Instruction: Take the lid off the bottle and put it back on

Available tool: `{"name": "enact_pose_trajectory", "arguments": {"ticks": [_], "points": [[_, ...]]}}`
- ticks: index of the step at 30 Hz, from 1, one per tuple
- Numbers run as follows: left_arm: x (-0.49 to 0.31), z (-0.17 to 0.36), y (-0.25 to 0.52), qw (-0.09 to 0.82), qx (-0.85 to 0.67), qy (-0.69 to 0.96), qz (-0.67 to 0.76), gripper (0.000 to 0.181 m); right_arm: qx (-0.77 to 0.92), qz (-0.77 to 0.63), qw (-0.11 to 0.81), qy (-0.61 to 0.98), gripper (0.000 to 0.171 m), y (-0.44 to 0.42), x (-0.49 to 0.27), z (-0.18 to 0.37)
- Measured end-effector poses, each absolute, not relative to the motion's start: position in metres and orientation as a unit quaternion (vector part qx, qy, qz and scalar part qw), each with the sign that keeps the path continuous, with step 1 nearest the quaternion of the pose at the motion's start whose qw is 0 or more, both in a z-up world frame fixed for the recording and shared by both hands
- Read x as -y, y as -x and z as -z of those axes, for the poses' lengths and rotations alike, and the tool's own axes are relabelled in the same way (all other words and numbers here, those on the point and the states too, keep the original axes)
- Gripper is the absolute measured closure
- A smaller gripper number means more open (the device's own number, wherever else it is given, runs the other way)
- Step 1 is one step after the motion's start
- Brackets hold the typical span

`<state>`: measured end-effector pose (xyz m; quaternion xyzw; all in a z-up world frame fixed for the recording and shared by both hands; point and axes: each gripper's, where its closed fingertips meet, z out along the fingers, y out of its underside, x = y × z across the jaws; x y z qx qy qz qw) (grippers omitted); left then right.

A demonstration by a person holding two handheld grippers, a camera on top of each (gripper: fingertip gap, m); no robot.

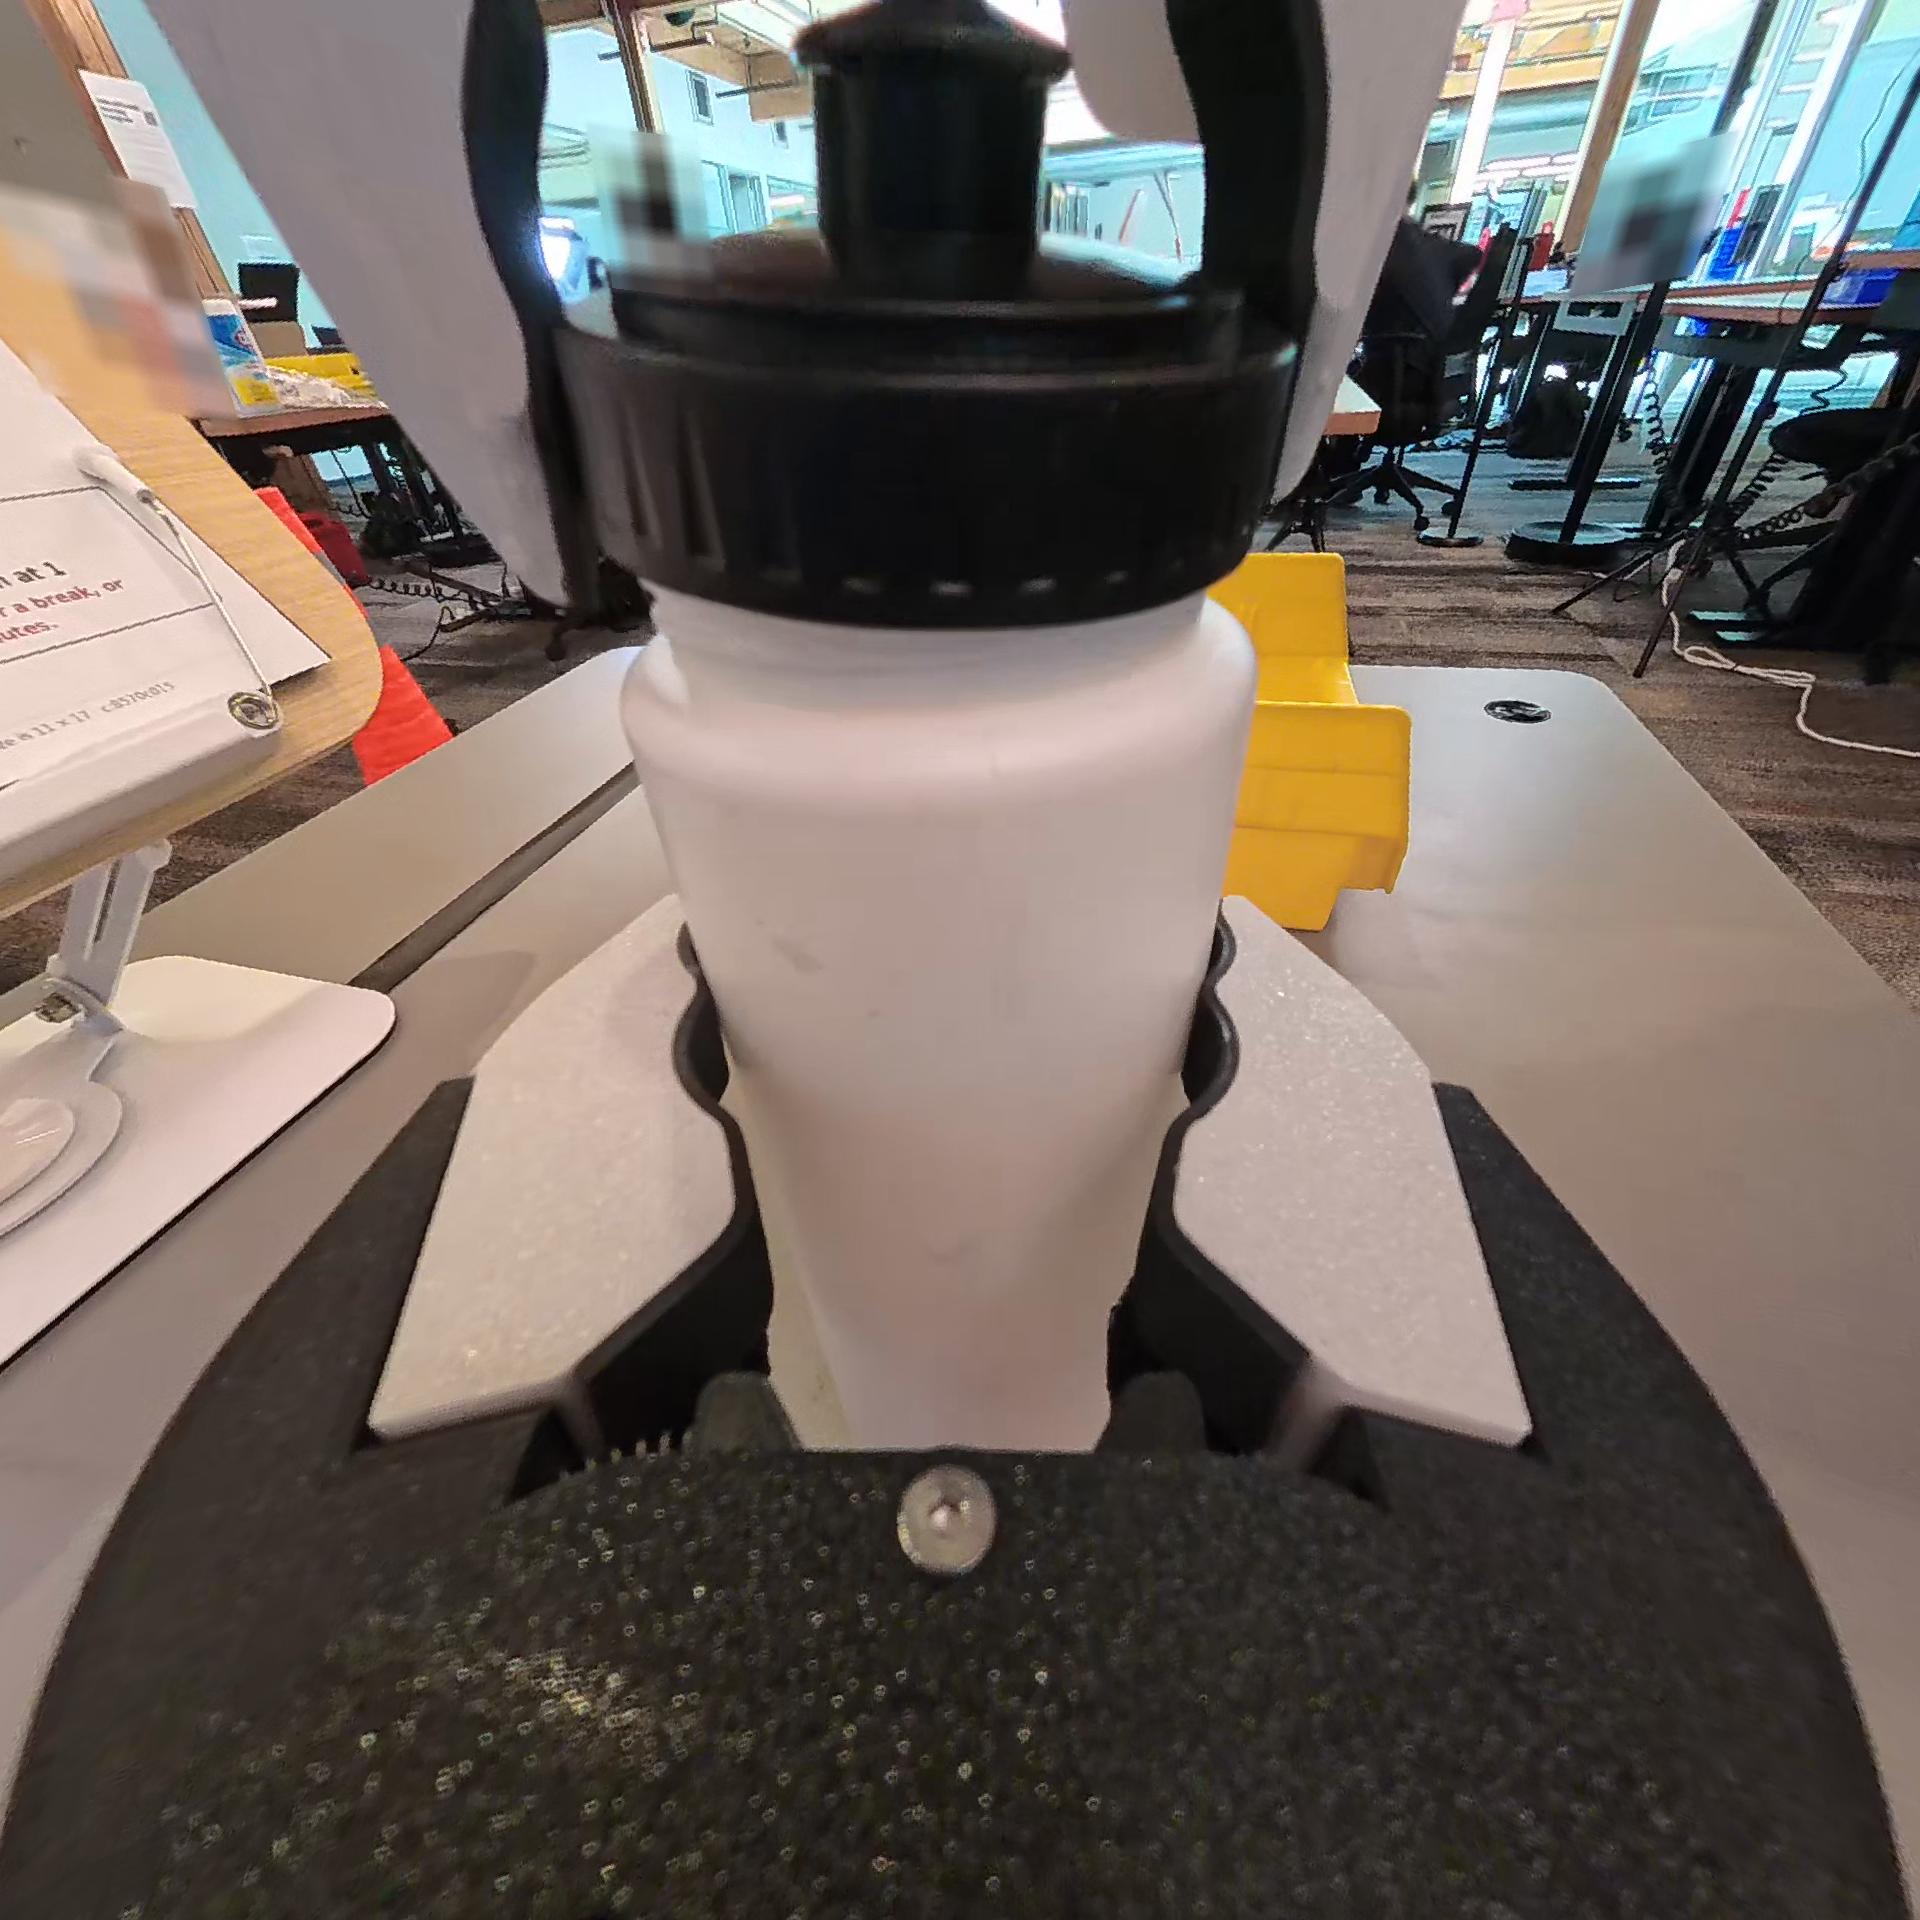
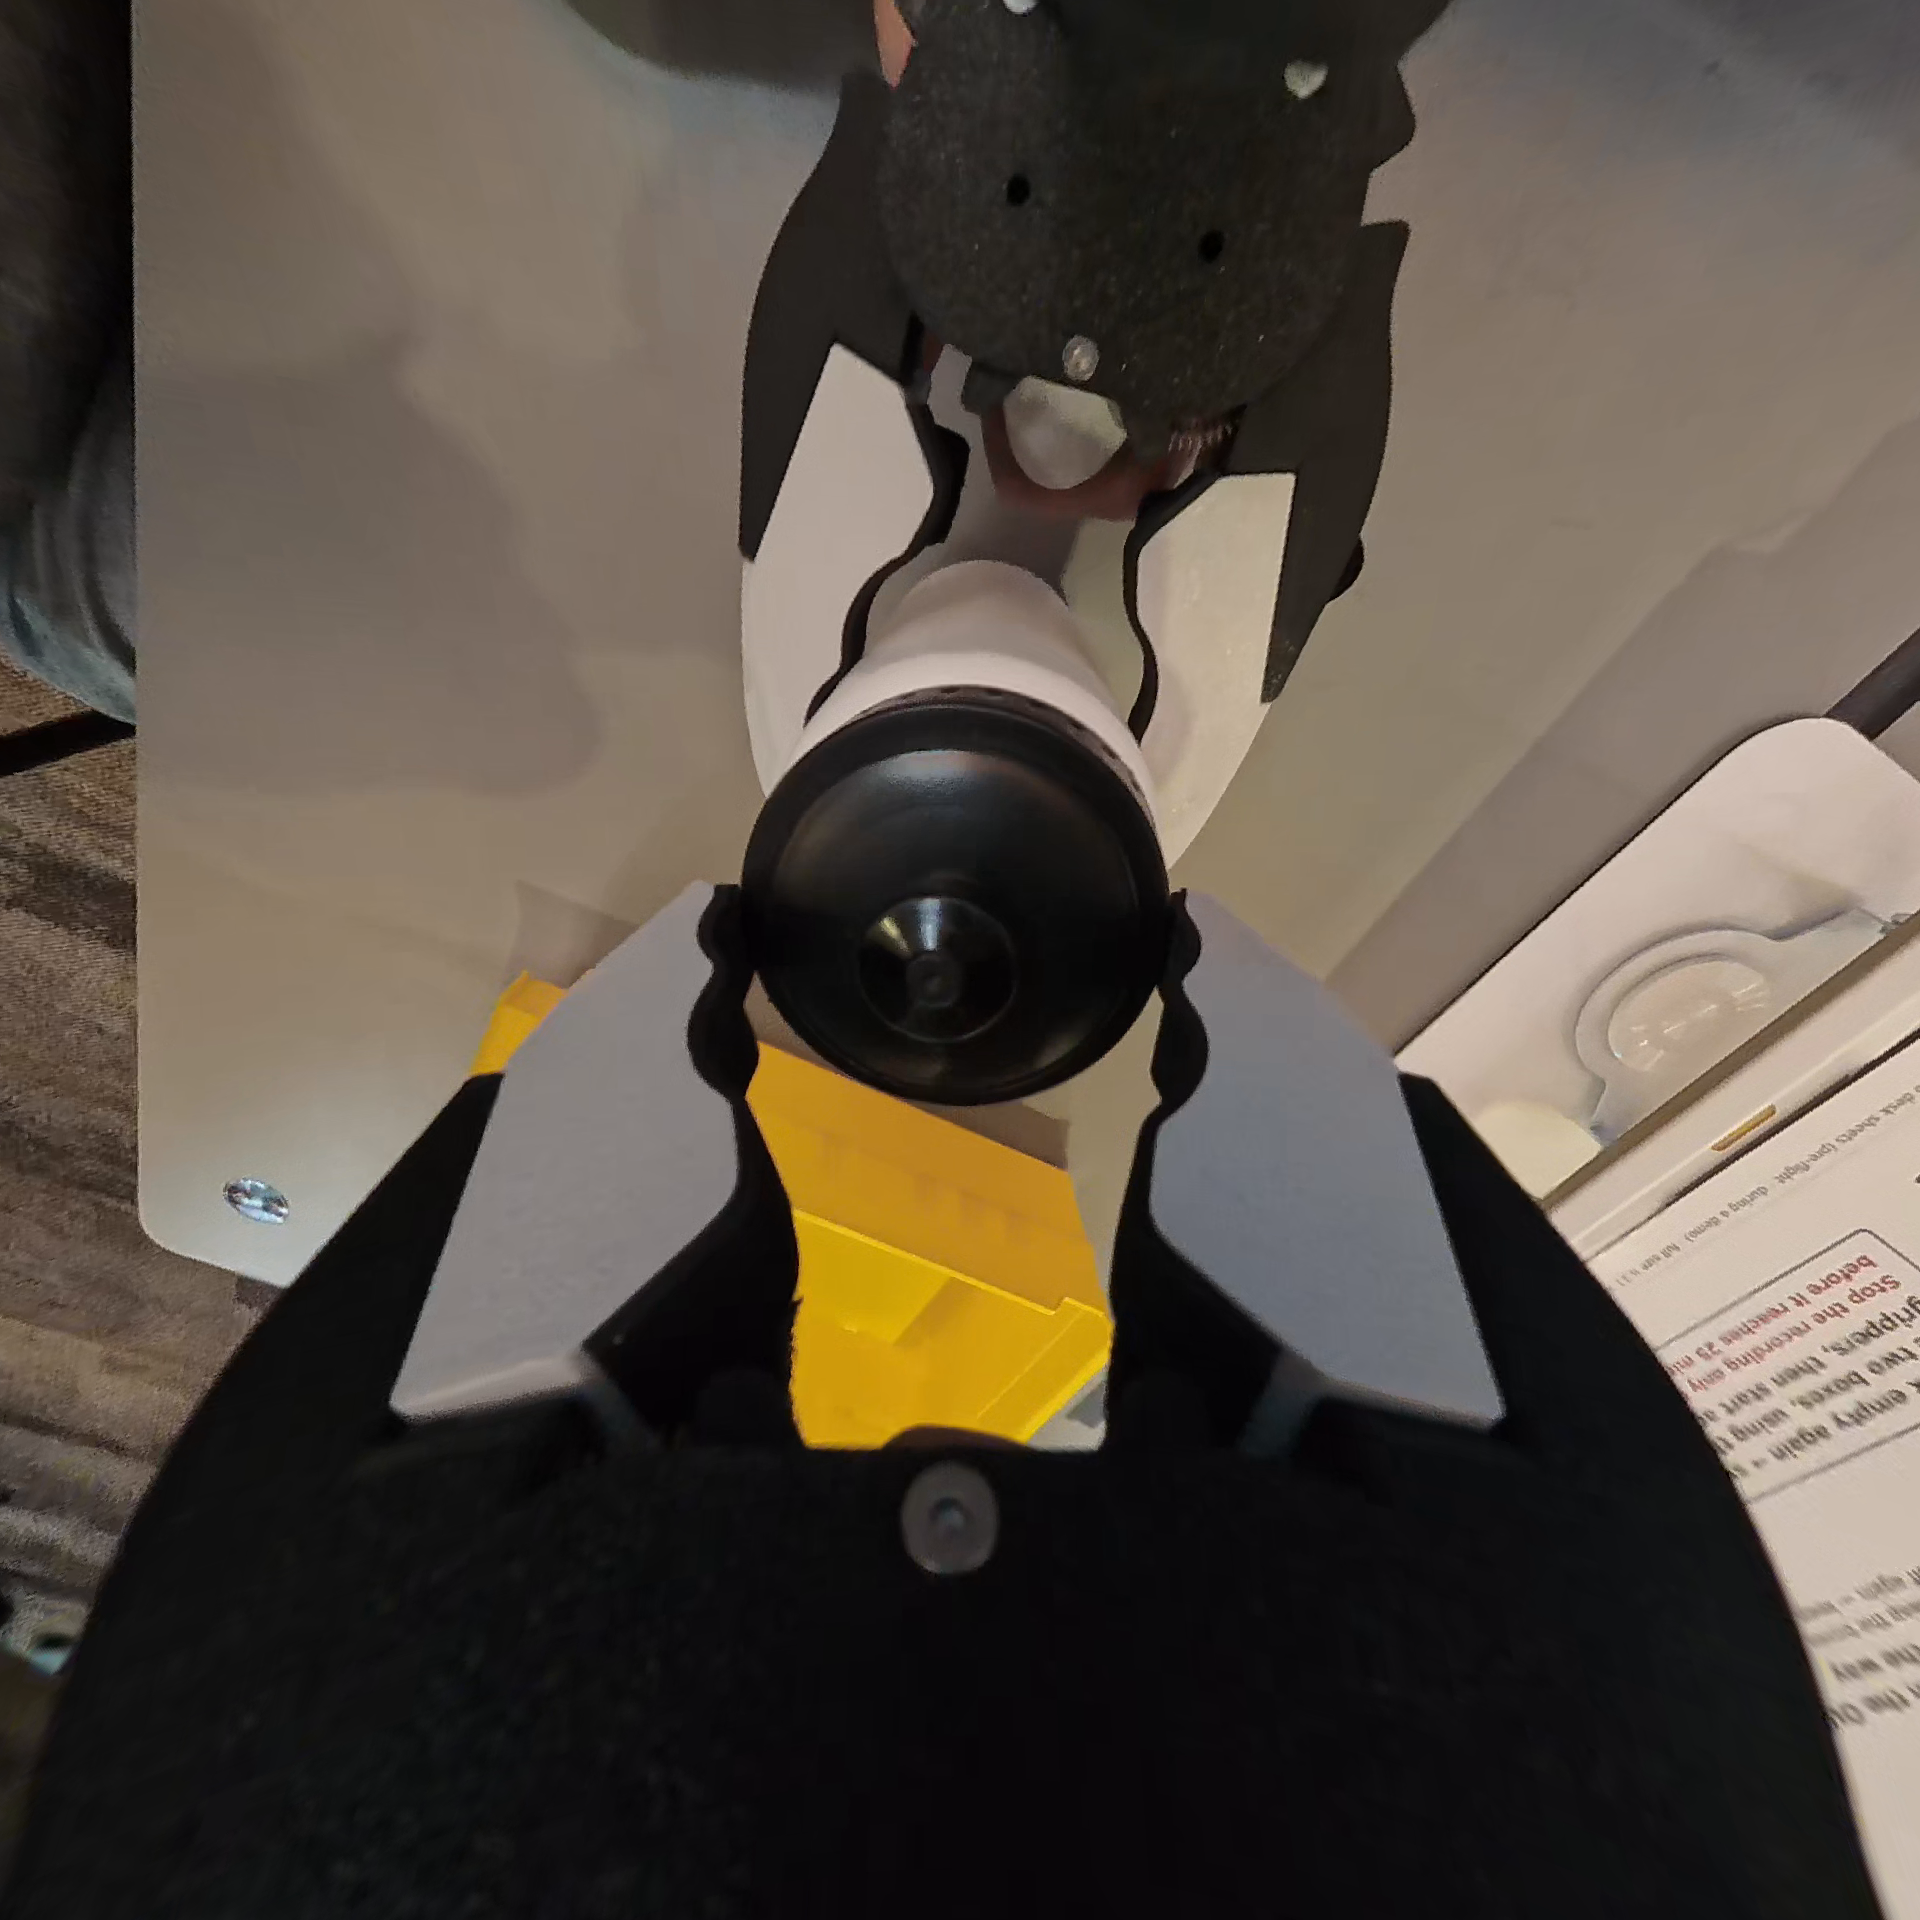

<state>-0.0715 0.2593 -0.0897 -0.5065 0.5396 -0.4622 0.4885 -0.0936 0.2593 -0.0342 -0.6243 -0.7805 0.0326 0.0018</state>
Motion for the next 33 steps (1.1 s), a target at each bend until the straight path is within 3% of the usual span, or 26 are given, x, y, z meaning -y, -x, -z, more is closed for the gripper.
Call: {"name": "enact_pose_trajectory", "arguments": {"ticks": [12, 21, 25, 27, 33], "points": [[-0.258, 0.09, 0.071, 0.487, -0.541, 0.508, 0.461, 0.094, 0.744, -0.054, 0.009, 0.666, 0.096, 0.092, -0.257, 0.037], [-0.259, 0.091, 0.071, 0.485, -0.541, 0.515, 0.454, 0.094, 0.607, -0.026, -0.009, 0.794, 0.096, 0.09, -0.256, 0.036], [-0.258, 0.091, 0.07, 0.488, -0.542, 0.514, 0.451, 0.094, 0.647, 0.005, 0.003, 0.762, 0.094, 0.085, -0.255, 0.036], [-0.259, 0.091, 0.07, 0.487, -0.54, 0.515, 0.454, 0.094, 0.686, 0.017, 0.03, 0.727, 0.08, 0.085, -0.258, 0.031], [-0.258, 0.091, 0.07, 0.486, -0.541, 0.513, 0.455, 0.094, 0.725, -0.022, 0.069, 0.685, 0.086, 0.095, -0.259, 0.021]]}}
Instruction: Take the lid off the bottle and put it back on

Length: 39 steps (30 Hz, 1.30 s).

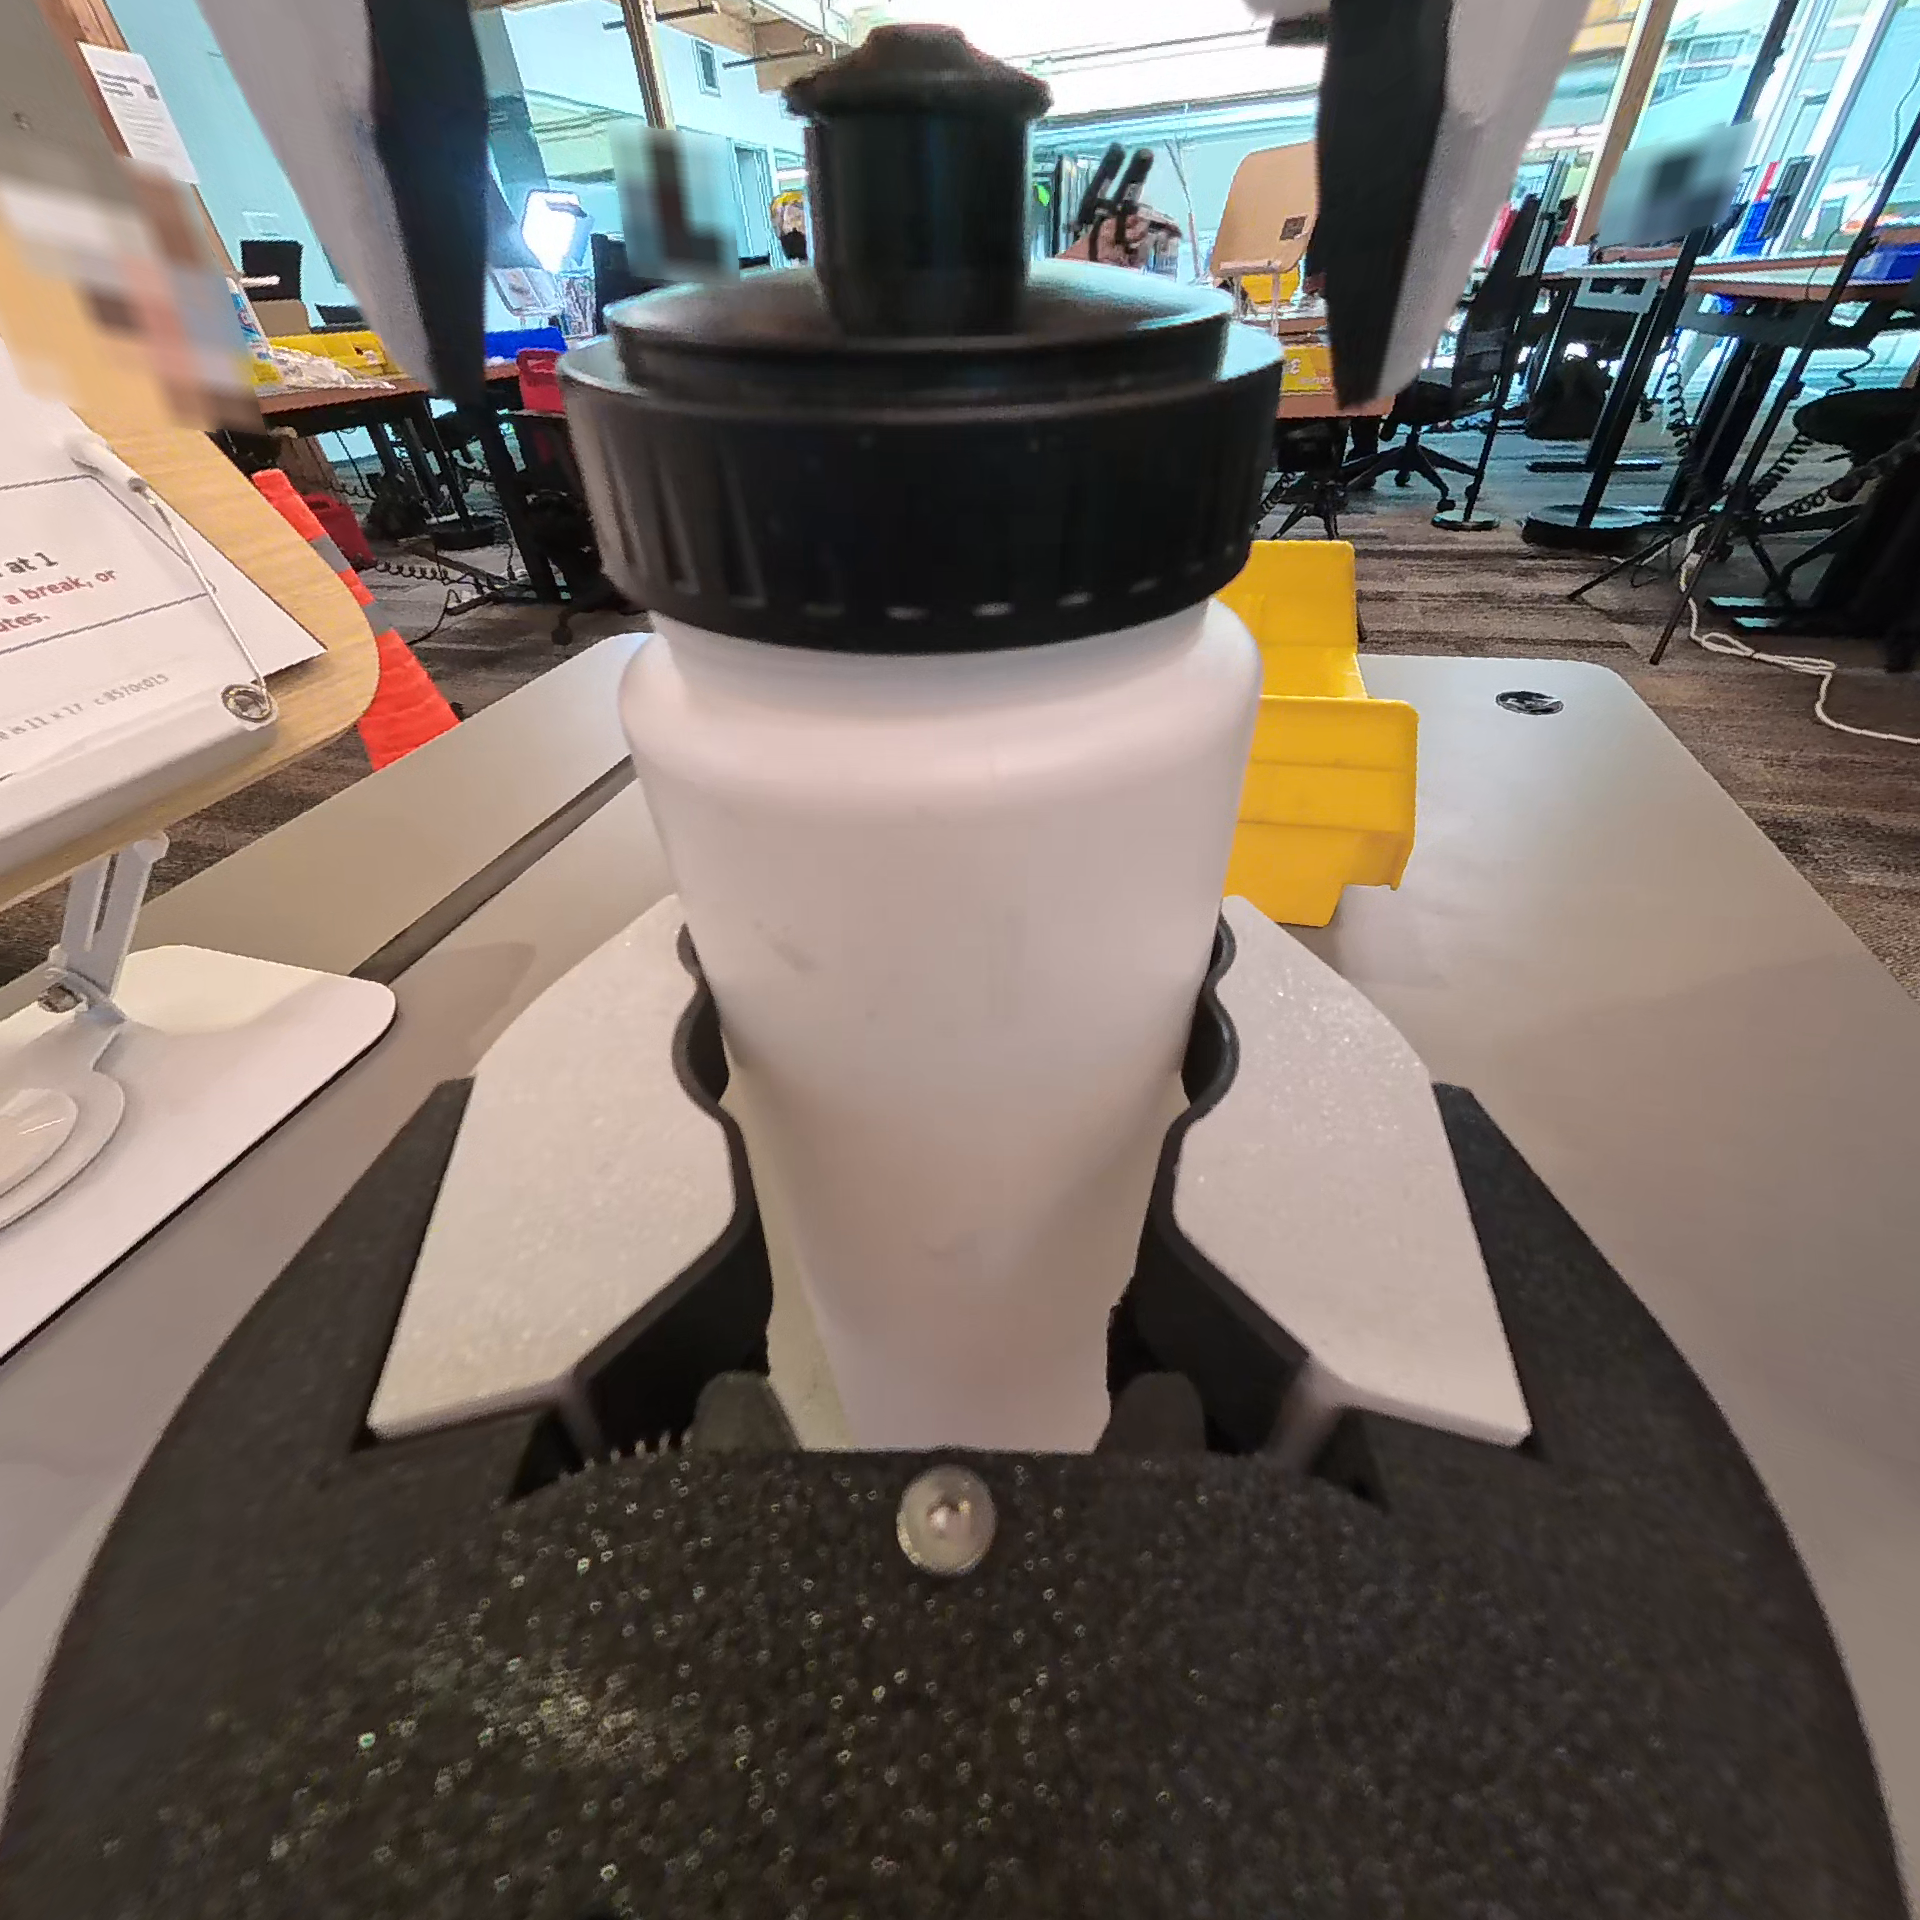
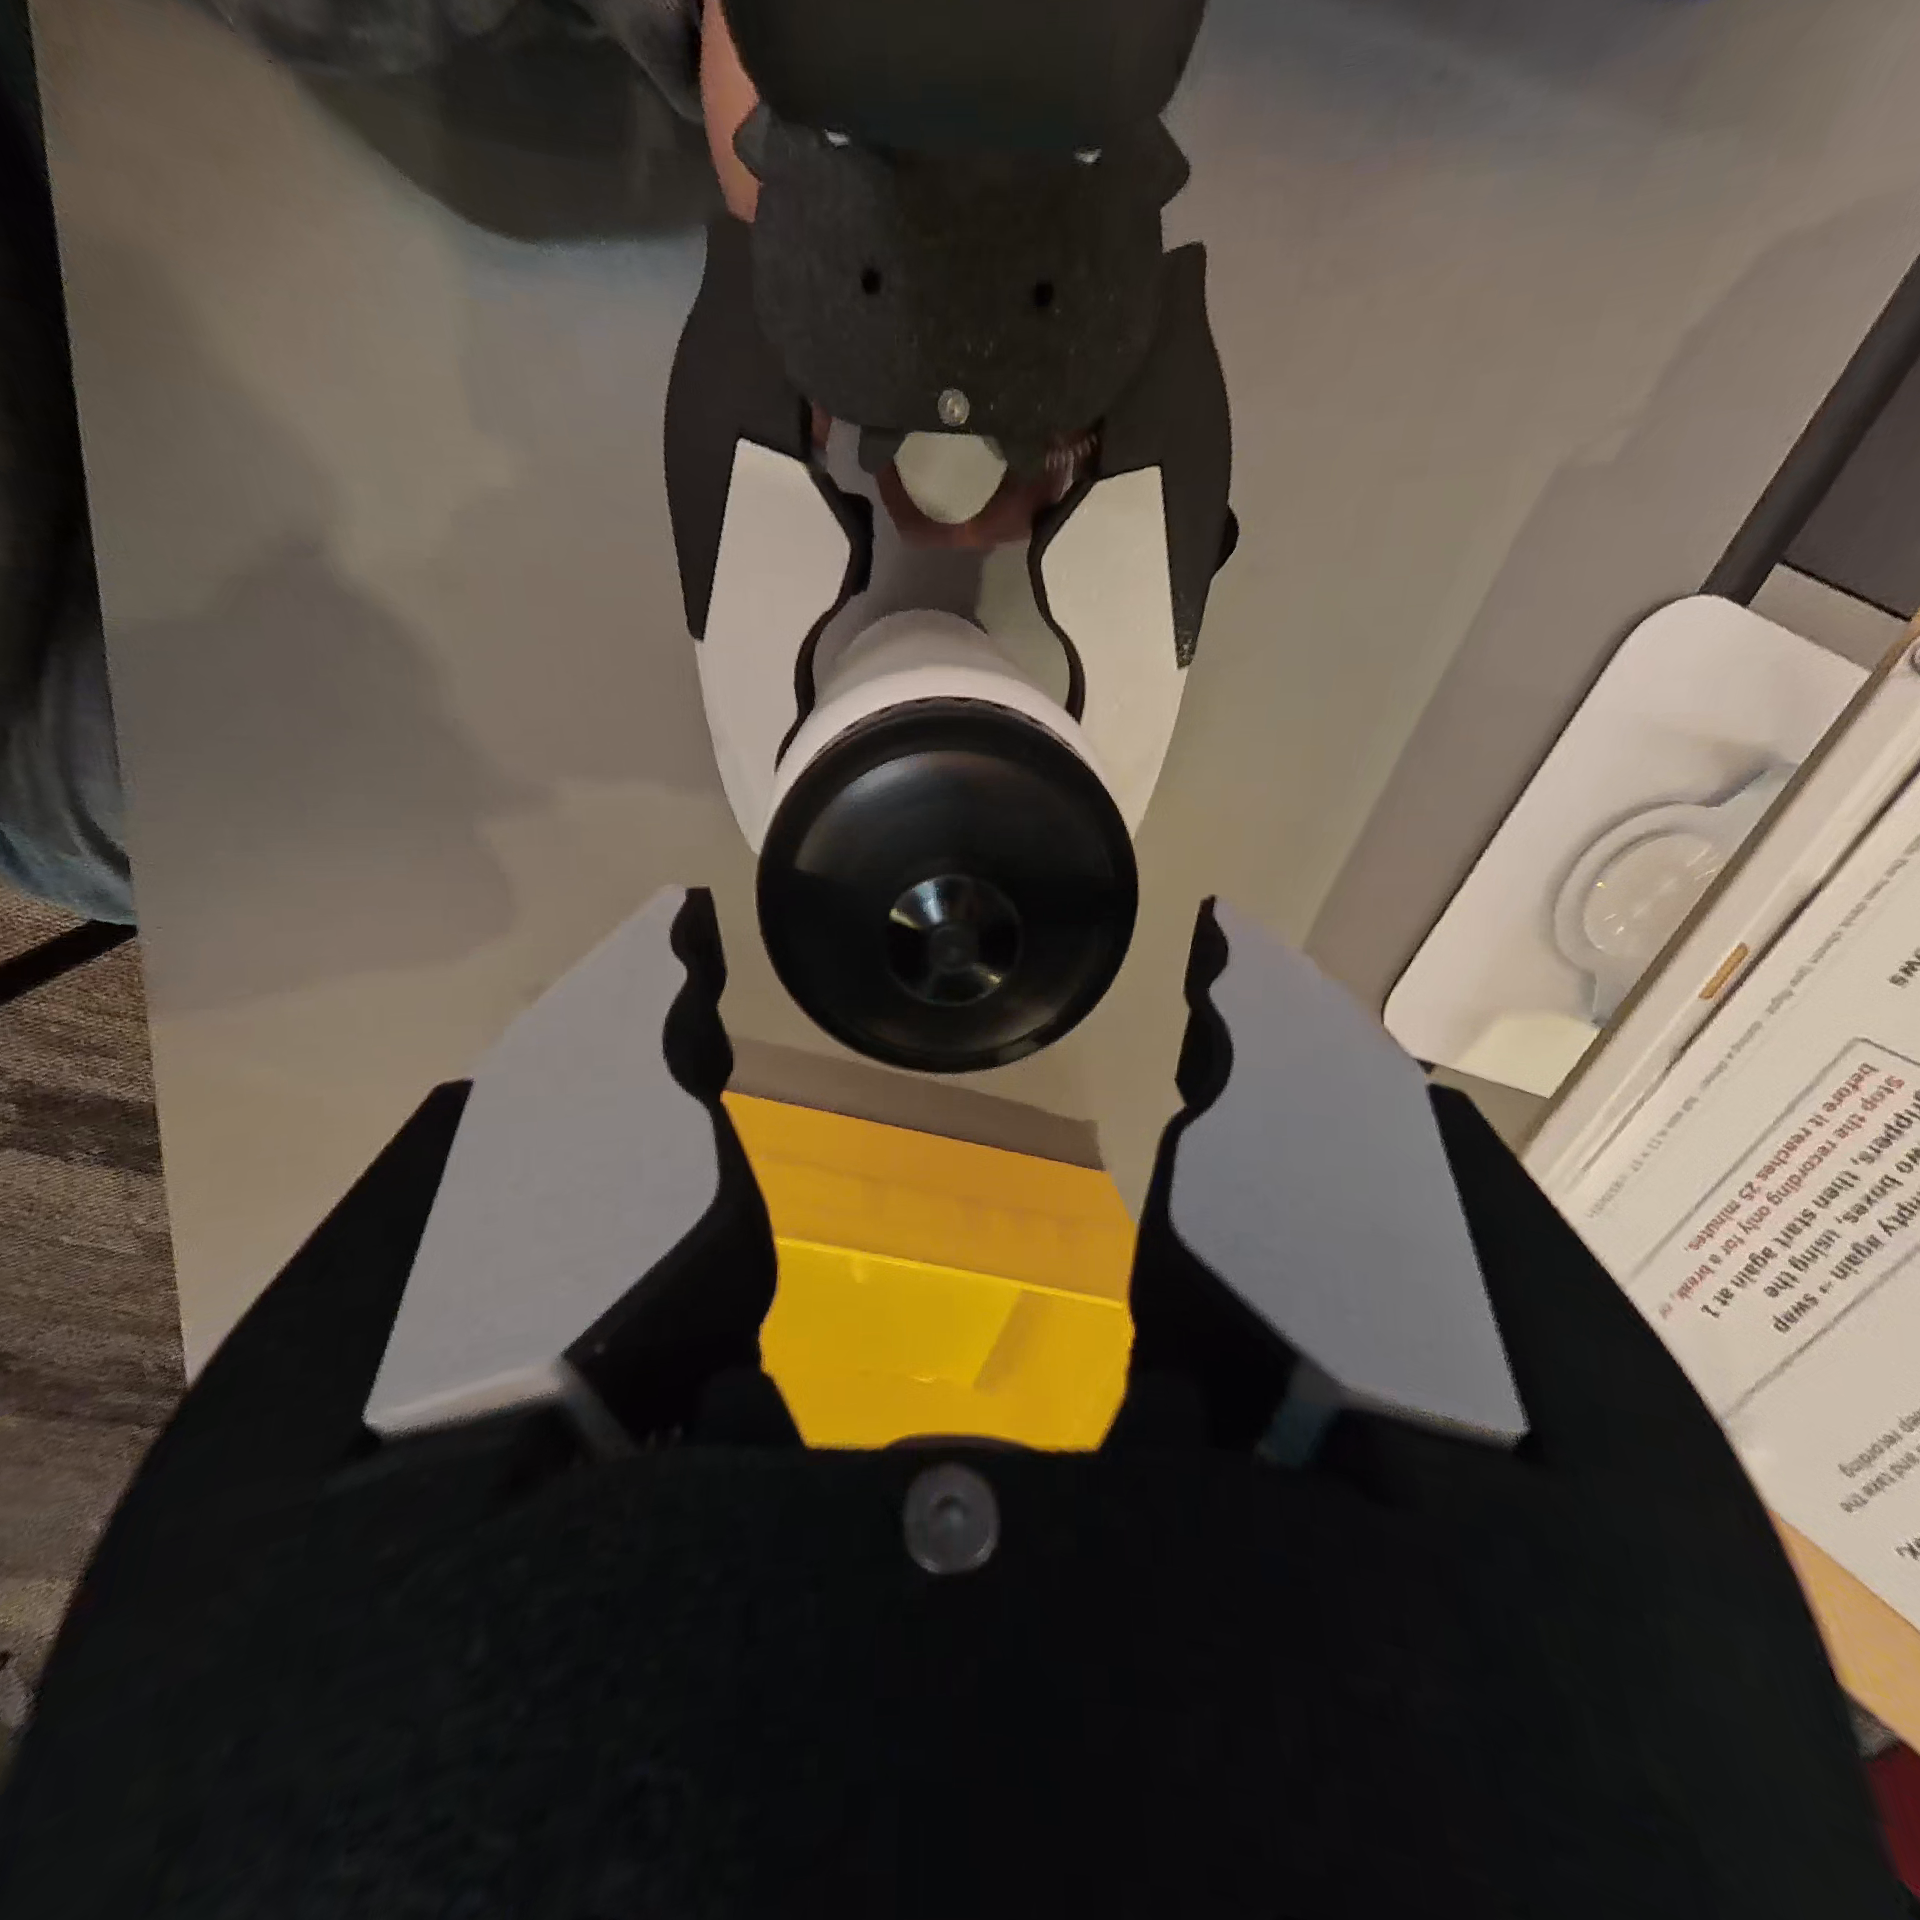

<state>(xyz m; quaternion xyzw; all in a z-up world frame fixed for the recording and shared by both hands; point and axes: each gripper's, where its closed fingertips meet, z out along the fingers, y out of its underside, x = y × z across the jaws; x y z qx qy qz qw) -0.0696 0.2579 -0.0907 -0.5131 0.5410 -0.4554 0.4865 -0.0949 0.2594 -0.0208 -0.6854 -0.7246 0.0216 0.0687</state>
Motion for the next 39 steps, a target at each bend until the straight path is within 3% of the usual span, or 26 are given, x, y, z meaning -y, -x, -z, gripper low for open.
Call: {"name": "enact_pose_trajectory", "arguments": {"ticks": [5, 13, 21, 32, 35, 37, 39], "points": [[-0.258, 0.091, 0.07, 0.485, -0.542, 0.513, 0.456, 0.094, 0.719, -0.038, 0.027, 0.693, 0.098, 0.091, -0.257, 0.032], [-0.253, 0.09, 0.069, 0.482, -0.55, 0.503, 0.462, 0.094, 0.782, -0.035, 0.058, 0.619, 0.098, 0.092, -0.254, 0.03], [-0.254, 0.091, 0.069, 0.479, -0.547, 0.508, 0.462, 0.094, 0.718, -0.049, 0.025, 0.694, 0.098, 0.09, -0.253, 0.032], [-0.255, 0.091, 0.069, 0.48, -0.546, 0.516, 0.453, 0.094, 0.496, 0.001, 0.03, 0.868, 0.098, 0.09, -0.25, 0.031], [-0.255, 0.091, 0.069, 0.48, -0.544, 0.516, 0.455, 0.094, 0.538, 0.01, 0.045, 0.842, 0.095, 0.088, -0.251, 0.028], [-0.255, 0.091, 0.069, 0.48, -0.543, 0.516, 0.457, 0.094, 0.576, -0.001, 0.066, 0.815, 0.083, 0.09, -0.254, 0.019], [-0.254, 0.091, 0.069, 0.481, -0.544, 0.514, 0.457, 0.094, 0.612, -0.025, 0.091, 0.785, 0.089, 0.095, -0.256, 0.012]]}}
